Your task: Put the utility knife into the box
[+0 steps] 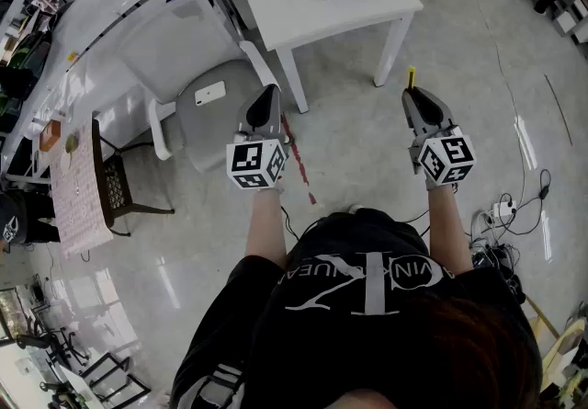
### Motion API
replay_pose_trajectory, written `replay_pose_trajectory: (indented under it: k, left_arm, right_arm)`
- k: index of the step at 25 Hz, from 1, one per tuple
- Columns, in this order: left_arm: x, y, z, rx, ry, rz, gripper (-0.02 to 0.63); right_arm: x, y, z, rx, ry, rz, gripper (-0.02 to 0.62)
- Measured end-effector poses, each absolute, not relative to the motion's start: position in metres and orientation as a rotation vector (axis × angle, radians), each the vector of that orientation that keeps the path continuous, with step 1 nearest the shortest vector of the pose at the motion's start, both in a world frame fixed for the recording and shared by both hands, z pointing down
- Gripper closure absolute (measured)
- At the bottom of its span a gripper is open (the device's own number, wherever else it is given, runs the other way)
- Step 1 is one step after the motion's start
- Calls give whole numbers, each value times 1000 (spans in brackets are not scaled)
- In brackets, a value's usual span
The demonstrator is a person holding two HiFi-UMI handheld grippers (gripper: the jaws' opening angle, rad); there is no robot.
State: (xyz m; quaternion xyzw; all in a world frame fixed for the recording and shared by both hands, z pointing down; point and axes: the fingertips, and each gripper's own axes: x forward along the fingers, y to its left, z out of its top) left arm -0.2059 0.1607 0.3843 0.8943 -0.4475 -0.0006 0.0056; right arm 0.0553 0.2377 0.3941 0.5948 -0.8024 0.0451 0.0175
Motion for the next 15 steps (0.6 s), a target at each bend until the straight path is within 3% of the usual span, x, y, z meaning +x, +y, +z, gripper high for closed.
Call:
replay_pose_trajectory:
  k: [15]
  left_arm:
    - [-170,146,383,2780,-1404,-3,595]
  right_arm:
    - [94,220,390,1840,-2524,127,532]
